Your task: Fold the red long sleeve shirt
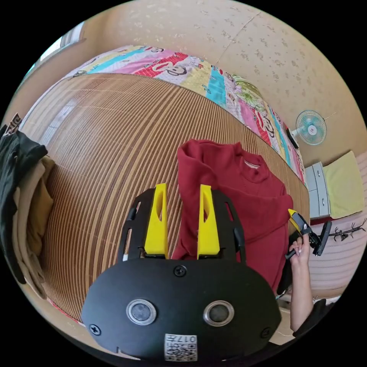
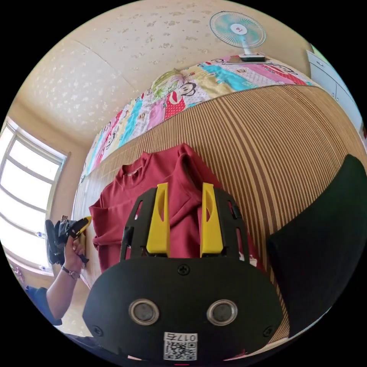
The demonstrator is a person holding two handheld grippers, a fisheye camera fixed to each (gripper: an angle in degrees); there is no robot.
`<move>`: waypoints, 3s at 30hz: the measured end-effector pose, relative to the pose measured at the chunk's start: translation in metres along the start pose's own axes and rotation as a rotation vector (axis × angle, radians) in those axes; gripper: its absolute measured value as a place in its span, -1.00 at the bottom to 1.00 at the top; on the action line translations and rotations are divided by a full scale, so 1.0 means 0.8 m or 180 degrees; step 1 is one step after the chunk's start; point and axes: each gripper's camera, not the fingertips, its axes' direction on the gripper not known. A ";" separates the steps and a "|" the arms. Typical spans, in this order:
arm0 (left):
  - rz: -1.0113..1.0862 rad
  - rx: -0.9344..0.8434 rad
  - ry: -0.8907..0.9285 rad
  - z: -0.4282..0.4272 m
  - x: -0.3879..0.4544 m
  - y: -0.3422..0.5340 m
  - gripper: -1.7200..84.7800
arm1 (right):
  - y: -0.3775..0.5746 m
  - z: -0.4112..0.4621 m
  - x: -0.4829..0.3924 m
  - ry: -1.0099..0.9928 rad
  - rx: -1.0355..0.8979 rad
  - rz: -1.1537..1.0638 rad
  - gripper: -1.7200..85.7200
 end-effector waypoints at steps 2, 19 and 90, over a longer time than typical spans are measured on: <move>-0.0087 -0.0066 0.0225 0.014 -0.014 -0.019 -0.83 | -0.003 0.011 -0.009 0.0157 -0.0063 -0.0109 -0.76; -0.0681 0.0277 0.1528 -0.013 -0.148 -0.057 -0.76 | 0.003 -0.036 -0.020 0.0067 0.0249 -0.0226 -0.78; 0.0736 -0.1193 0.1012 0.073 0.047 0.097 -0.78 | -0.013 -0.416 0.485 -0.1202 0.1354 0.1931 -0.89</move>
